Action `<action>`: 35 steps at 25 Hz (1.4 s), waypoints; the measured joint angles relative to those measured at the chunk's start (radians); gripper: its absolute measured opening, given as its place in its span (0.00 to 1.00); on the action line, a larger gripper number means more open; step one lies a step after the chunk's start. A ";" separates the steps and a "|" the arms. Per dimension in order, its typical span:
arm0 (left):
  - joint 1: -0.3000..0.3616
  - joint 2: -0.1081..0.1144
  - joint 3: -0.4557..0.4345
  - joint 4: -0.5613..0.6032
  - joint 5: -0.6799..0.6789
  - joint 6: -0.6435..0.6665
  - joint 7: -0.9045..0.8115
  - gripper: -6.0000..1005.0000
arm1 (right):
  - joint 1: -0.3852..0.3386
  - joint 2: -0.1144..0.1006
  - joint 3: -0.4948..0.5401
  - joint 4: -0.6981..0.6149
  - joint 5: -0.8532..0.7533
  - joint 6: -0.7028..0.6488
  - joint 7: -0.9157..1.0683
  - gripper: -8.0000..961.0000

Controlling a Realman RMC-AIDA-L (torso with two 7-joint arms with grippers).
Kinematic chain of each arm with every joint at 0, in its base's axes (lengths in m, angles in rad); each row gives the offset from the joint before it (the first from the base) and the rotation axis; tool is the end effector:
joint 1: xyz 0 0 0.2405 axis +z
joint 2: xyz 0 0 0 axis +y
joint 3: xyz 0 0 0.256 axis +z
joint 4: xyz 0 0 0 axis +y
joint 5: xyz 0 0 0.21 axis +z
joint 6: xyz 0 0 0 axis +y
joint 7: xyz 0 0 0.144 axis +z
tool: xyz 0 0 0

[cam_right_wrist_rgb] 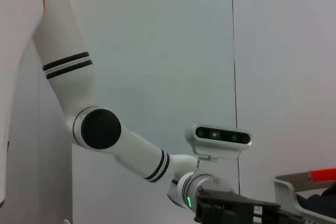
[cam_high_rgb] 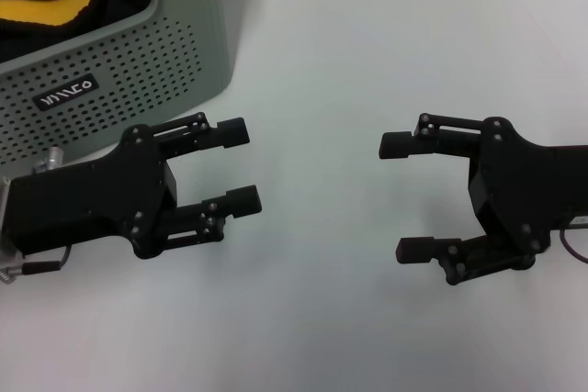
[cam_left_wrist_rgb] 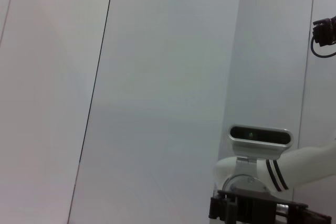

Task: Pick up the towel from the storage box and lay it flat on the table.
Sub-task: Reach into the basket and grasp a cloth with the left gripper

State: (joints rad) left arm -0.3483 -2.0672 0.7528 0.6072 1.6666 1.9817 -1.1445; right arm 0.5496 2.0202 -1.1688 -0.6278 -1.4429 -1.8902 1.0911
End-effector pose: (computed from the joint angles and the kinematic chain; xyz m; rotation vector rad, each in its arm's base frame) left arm -0.2552 0.2504 0.0257 -2.6809 -0.2998 -1.3135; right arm 0.1800 0.2922 0.0025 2.7957 0.1431 -1.2390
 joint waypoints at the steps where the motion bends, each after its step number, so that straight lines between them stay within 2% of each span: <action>1: 0.000 0.000 0.002 -0.002 0.002 0.000 0.000 0.71 | -0.001 0.000 0.000 0.000 0.001 -0.001 0.000 0.91; 8: 0.009 0.000 -0.001 -0.003 0.022 0.001 0.000 0.71 | -0.003 0.000 0.001 0.000 0.004 -0.009 -0.004 0.90; 11: 0.005 -0.007 -0.012 0.003 0.001 0.001 -0.008 0.71 | -0.002 0.000 0.004 0.000 0.006 -0.009 -0.004 0.90; 18: -0.055 0.007 -0.050 0.047 -0.124 -0.013 -0.243 0.71 | -0.033 0.001 0.011 0.008 0.008 -0.001 -0.014 0.89; 19: -0.085 0.008 -0.091 0.068 -0.184 -0.023 -0.312 0.71 | -0.036 0.001 0.011 0.008 0.008 0.000 -0.016 0.89; 21: -0.103 0.008 -0.112 0.132 -0.219 -0.054 -0.401 0.71 | -0.046 0.001 0.011 0.012 0.008 0.005 -0.022 0.89; 26: -0.136 0.015 -0.110 0.337 -0.160 -0.301 -0.665 0.71 | -0.068 0.002 0.015 0.021 0.008 0.013 -0.044 0.89; 30: -0.143 0.021 -0.113 0.499 -0.090 -0.444 -0.790 0.71 | -0.074 0.001 0.025 0.032 0.009 0.028 -0.061 0.88; 35: -0.139 0.029 -0.117 0.665 0.093 -0.637 -0.972 0.71 | -0.070 0.000 0.026 0.034 0.010 0.031 -0.064 0.88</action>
State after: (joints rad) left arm -0.4873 -2.0379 0.6355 1.2727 1.7591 1.3451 -2.1170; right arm 0.4792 2.0204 -1.1428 -0.5935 -1.4334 -1.8588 1.0269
